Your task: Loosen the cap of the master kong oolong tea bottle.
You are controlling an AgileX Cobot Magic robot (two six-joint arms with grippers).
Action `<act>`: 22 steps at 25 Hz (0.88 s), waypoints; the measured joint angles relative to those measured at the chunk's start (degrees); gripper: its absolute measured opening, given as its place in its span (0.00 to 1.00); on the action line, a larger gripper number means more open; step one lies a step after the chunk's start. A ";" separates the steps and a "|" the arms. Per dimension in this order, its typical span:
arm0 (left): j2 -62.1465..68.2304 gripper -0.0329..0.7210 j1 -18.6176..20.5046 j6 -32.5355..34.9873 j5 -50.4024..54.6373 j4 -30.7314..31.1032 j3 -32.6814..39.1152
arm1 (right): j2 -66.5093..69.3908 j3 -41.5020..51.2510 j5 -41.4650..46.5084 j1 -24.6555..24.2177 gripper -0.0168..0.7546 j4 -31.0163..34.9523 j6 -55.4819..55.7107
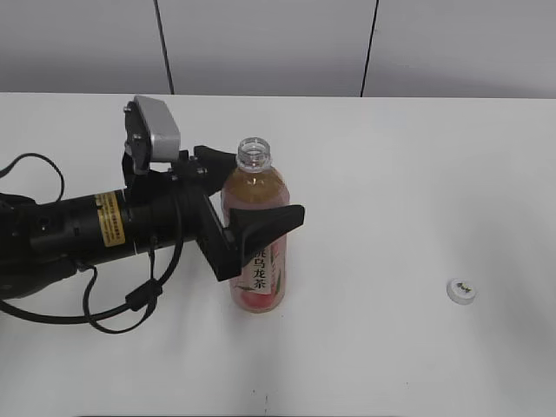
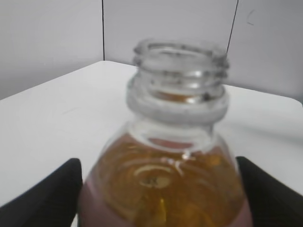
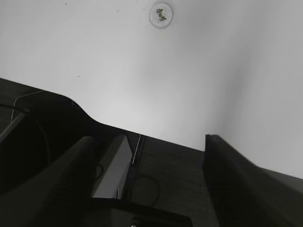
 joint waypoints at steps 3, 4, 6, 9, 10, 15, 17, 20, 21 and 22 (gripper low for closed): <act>-2.41 0.80 0.00 -1.32 0.00 -0.17 0.00 | -8.15 5.01 0.04 0.00 0.71 0.00 0.00; -3.45 0.80 0.00 -1.81 -0.07 -0.17 0.00 | -11.16 6.87 0.04 0.00 0.71 0.00 0.00; -5.31 0.80 0.00 -2.88 -0.13 -0.10 0.00 | -17.30 10.16 0.10 0.00 0.71 -0.05 -0.06; -8.17 0.80 0.00 -3.68 0.18 0.29 0.00 | -25.21 14.51 0.21 0.00 0.71 -0.09 -0.55; -9.17 0.80 0.00 -3.87 1.13 0.29 0.00 | -28.17 16.10 0.21 0.00 0.71 -0.09 -0.81; -13.80 0.80 0.00 -5.67 5.94 0.58 0.05 | -36.65 18.68 0.33 0.00 0.71 -0.11 -1.73; -16.07 0.80 0.00 -7.99 7.76 1.33 0.05 | -38.77 18.68 0.33 0.00 0.71 -0.11 -1.79; -19.65 0.80 0.00 -11.63 13.27 4.57 0.05 | -41.12 18.73 0.33 0.00 0.71 -0.31 -1.88; -21.00 0.80 0.00 -12.79 16.10 5.98 0.05 | -41.58 18.73 0.33 0.00 0.71 -0.60 -1.93; -22.19 0.80 0.00 -13.58 19.10 7.19 0.05 | -41.76 18.73 0.33 0.00 0.71 -0.77 -1.93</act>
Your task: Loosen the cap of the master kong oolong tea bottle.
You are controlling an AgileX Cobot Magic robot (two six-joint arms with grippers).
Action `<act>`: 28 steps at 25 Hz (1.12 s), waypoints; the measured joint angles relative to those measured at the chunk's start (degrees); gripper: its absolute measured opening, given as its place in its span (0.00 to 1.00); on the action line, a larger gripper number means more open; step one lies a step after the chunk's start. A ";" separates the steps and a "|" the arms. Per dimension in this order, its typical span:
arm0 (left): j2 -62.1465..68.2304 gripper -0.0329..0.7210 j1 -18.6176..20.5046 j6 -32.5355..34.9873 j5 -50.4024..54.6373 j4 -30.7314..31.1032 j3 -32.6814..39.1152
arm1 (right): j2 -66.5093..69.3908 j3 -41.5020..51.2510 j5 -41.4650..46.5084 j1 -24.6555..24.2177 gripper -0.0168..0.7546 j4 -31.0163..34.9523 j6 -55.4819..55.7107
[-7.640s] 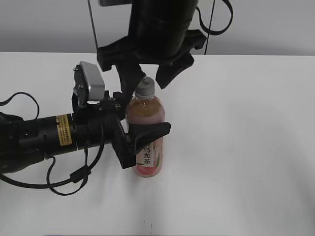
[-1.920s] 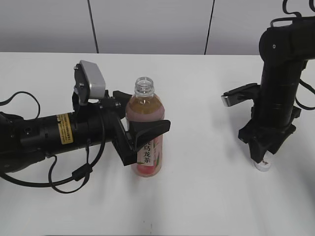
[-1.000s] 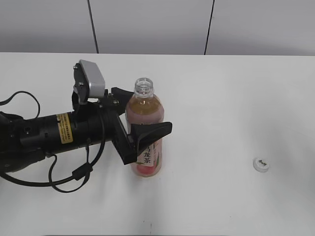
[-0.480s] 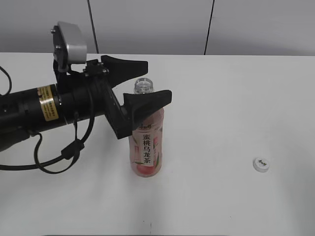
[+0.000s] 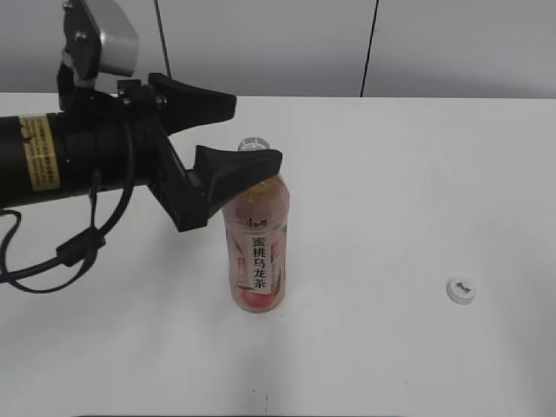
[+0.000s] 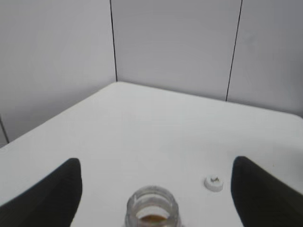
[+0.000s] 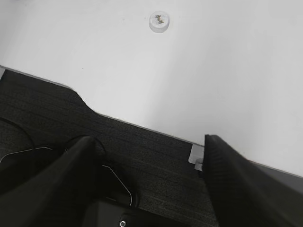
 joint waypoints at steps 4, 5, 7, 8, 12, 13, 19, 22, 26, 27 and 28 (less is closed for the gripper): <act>-6.67 0.80 0.00 -1.45 11.26 2.86 0.00 | -0.18 0.00 0.00 0.00 0.71 -0.44 -0.07; -8.65 0.80 0.00 -1.51 14.90 3.01 0.00 | -0.18 0.00 0.00 0.00 0.71 -0.46 -0.13; -12.48 0.80 0.00 -1.84 23.39 2.93 0.00 | -0.18 0.00 0.00 0.00 0.71 -0.51 -0.17; -13.97 0.80 0.00 -2.29 27.40 2.01 0.00 | -0.18 0.06 0.00 0.00 0.71 -0.51 -0.17; -19.72 0.80 -0.04 -3.79 48.73 -13.46 0.05 | -0.18 0.11 0.00 0.00 0.71 -0.51 -0.19; -20.91 0.80 -0.04 -3.99 53.91 -17.52 0.05 | -0.18 0.11 0.00 0.00 0.71 -0.51 -0.19; -26.28 0.80 -1.01 5.50 73.84 -45.89 0.05 | -0.18 0.23 -0.04 0.00 0.71 -0.51 -0.19; -31.62 0.80 -3.04 19.07 80.20 -57.04 0.05 | -0.18 0.33 -0.04 0.00 0.71 -0.53 -0.19; -45.50 0.80 -3.85 27.29 90.28 -61.51 -0.12 | -0.18 0.57 -0.12 0.00 0.71 -0.53 -0.19; -49.49 0.80 -3.89 29.05 92.91 -61.38 -0.19 | -0.18 0.57 -0.18 0.00 0.71 -0.57 -0.19; -53.28 0.80 -3.92 31.01 95.72 -61.06 -0.20 | -0.18 0.68 -0.55 0.00 0.71 -0.57 -0.19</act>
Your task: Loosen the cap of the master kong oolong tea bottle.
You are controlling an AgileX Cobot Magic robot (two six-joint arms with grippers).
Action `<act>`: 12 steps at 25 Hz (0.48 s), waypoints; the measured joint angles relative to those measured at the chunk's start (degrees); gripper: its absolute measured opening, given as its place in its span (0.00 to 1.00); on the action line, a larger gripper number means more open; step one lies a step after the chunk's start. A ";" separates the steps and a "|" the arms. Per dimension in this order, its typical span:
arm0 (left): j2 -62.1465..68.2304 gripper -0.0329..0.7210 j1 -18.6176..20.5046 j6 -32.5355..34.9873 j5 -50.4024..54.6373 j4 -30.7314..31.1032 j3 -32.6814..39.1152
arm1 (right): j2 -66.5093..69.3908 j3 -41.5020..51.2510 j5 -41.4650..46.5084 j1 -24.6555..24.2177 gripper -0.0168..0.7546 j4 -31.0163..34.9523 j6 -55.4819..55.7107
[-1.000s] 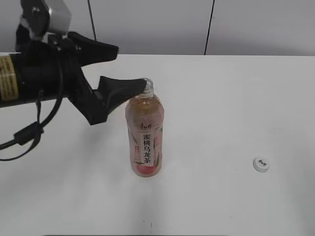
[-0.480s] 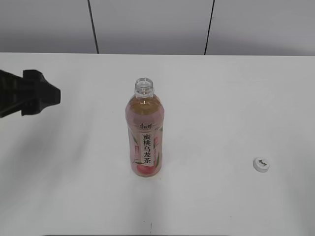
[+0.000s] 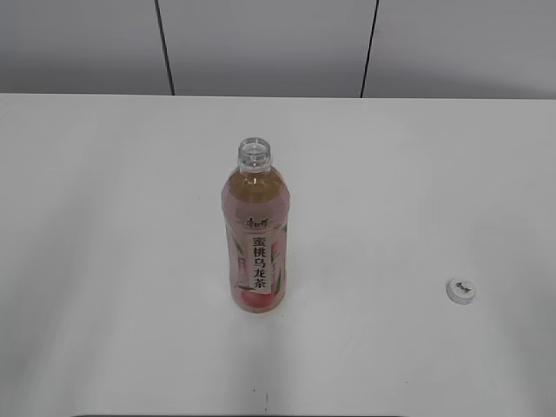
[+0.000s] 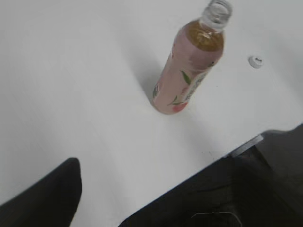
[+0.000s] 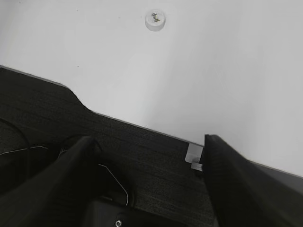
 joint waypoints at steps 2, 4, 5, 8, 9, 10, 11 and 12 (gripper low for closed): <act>-6.76 0.80 -0.04 3.40 5.24 0.82 0.00 | 0.00 0.31 -1.54 0.00 0.71 0.05 0.00; -13.71 0.80 -0.06 5.49 10.08 1.99 -0.05 | 0.00 0.77 -3.28 0.00 0.70 0.05 0.00; -16.34 0.80 -0.06 5.93 11.68 2.80 -0.05 | 0.00 1.35 -4.35 0.00 0.70 0.05 0.00; -23.54 0.80 -0.11 6.43 14.54 5.42 0.09 | 0.00 2.07 -5.83 0.00 0.70 0.05 0.00; -25.36 0.80 -0.11 6.49 14.86 6.20 0.44 | 0.00 2.12 -5.95 0.00 0.70 0.05 0.00; -26.85 0.80 -0.11 6.55 15.05 6.64 1.28 | 0.00 2.12 -5.99 0.00 0.70 0.05 0.00; -27.89 0.80 -0.11 6.60 15.05 6.64 2.51 | 0.00 2.12 -6.06 0.00 0.70 0.05 0.00; -28.47 0.80 -0.11 6.60 14.86 6.64 3.84 | 0.00 2.12 -6.12 0.00 0.70 0.05 0.00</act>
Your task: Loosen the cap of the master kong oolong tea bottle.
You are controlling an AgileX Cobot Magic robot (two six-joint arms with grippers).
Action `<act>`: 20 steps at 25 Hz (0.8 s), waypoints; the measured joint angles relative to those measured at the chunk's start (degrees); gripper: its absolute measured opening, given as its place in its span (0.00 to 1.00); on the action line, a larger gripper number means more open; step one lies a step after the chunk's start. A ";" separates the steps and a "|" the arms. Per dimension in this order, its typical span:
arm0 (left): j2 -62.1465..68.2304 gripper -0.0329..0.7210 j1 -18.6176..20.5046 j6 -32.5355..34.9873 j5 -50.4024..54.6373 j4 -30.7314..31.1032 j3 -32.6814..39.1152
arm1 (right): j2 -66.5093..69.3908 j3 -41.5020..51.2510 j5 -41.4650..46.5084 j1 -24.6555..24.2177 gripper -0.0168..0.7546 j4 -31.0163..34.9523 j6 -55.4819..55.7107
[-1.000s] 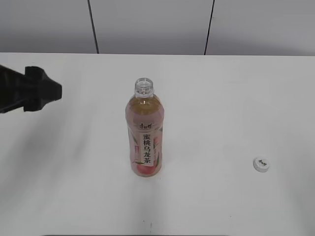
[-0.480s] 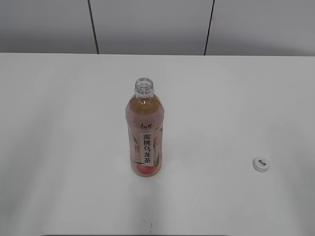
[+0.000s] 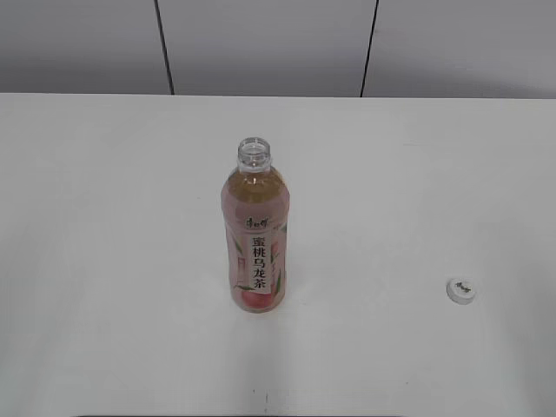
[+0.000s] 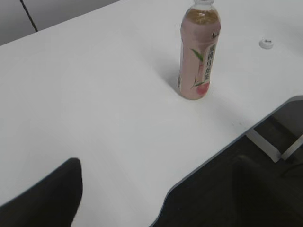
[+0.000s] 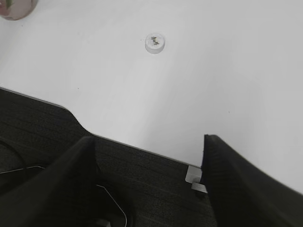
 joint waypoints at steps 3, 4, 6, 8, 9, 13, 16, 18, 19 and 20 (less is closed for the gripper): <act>-0.49 0.80 0.00 0.00 -0.98 0.38 1.57 | 0.00 0.02 -0.04 0.00 0.70 -0.06 0.00; -0.49 0.80 0.00 0.00 -1.30 0.49 1.57 | 0.00 0.02 -0.12 0.00 0.70 -0.06 0.00; -0.49 0.80 0.00 0.00 -1.57 0.63 1.57 | 0.00 0.02 -0.27 0.00 0.70 -0.06 0.00; -0.49 0.80 0.00 0.00 -1.68 0.63 1.61 | 0.00 0.02 -0.26 0.00 0.70 -0.06 0.00; -0.49 0.80 0.00 0.00 -1.70 0.63 1.61 | 0.00 0.02 -0.26 0.00 0.70 -0.06 0.00; -0.49 0.80 0.00 0.00 -1.80 0.58 1.61 | 0.00 0.02 -0.26 0.00 0.70 -0.06 0.00; -0.49 0.80 0.00 0.00 -1.80 0.46 1.61 | 0.00 0.02 -0.26 0.00 0.70 -0.06 0.00; -0.49 0.80 0.00 0.00 -1.80 0.70 1.61 | 0.00 0.02 -0.26 0.00 0.70 -0.06 0.00; -0.49 0.80 0.00 0.00 -1.80 0.69 1.61 | 0.00 0.02 -0.26 0.00 0.70 -0.06 0.00; -0.49 0.80 0.00 0.00 -1.80 0.69 1.61 | 0.00 0.02 -0.26 0.00 0.70 -0.06 0.00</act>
